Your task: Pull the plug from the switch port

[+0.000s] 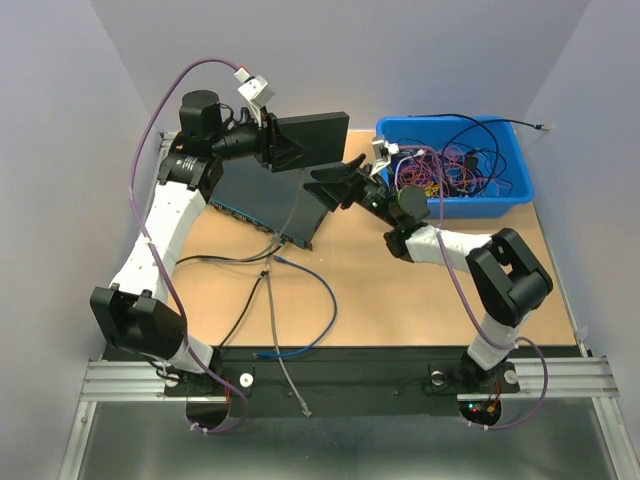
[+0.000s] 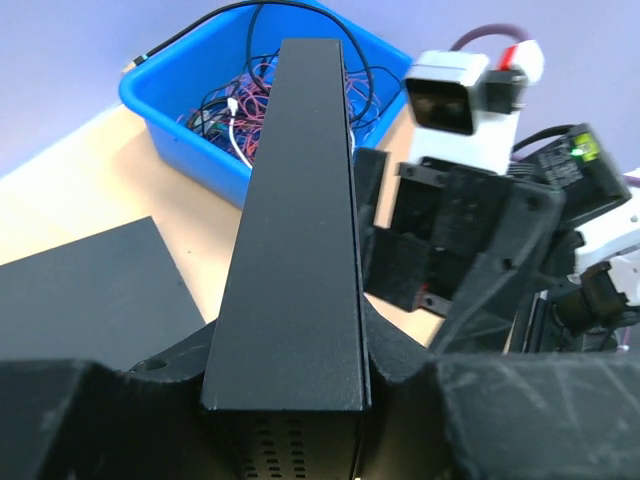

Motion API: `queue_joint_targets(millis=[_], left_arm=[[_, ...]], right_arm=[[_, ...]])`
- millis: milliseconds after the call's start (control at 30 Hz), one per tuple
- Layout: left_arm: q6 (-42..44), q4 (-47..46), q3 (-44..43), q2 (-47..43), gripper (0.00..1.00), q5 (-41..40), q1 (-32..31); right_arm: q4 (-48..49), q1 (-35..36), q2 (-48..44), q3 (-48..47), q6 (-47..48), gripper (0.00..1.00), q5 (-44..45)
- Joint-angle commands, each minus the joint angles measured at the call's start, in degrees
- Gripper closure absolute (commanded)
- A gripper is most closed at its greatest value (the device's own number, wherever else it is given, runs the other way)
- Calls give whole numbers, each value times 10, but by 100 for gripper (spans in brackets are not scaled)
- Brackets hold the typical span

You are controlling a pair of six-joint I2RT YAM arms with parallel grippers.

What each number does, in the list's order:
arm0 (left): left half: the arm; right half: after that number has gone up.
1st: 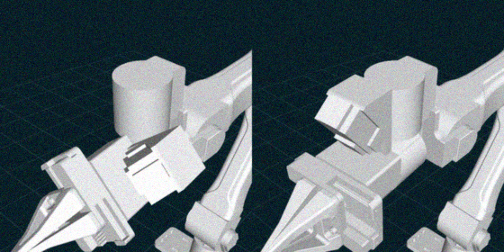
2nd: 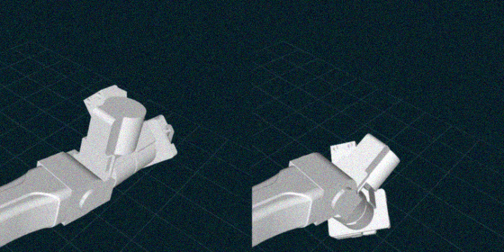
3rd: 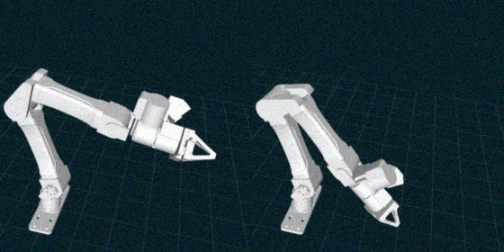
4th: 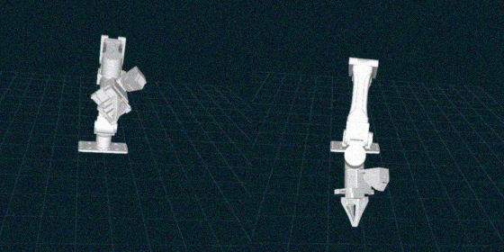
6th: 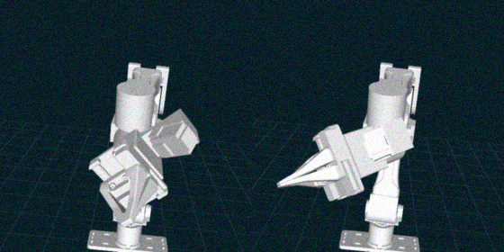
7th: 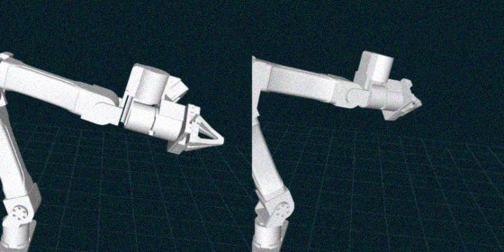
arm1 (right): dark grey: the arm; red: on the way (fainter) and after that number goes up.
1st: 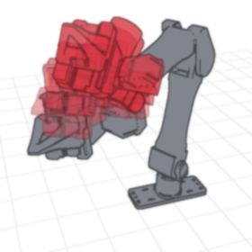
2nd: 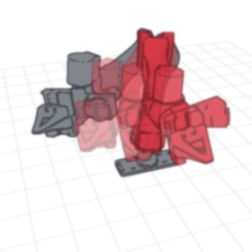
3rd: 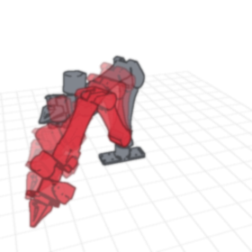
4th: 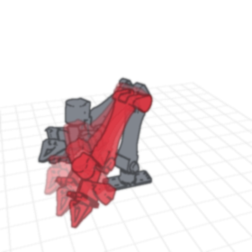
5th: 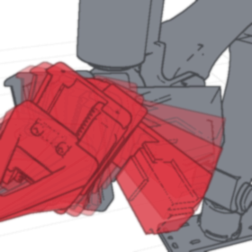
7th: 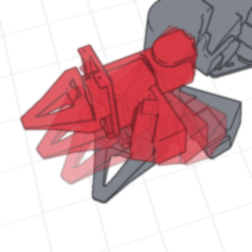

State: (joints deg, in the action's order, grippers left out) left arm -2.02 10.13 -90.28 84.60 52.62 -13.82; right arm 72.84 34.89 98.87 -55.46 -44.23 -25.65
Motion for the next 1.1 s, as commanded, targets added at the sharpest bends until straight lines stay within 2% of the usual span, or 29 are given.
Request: queue_joint_targets(millis=[0, 467, 867, 1067], left_arm=[[-21, -54, -43, -21, 100, 34, -5], [-13, -54, -31, -31, 100, 33, -10], [-4, -52, -28, -42, 100, 28, -10], [-2, -53, -26, -45, 100, 26, -10]], right_arm=[[109, 5, 32, -35, -30, 24, 33], [259, 4, 106, -103, -121, 44, 9], [312, -9, 69, -78, -146, 43, -11], [312, -9, 34, -58, -129, 35, -11]])
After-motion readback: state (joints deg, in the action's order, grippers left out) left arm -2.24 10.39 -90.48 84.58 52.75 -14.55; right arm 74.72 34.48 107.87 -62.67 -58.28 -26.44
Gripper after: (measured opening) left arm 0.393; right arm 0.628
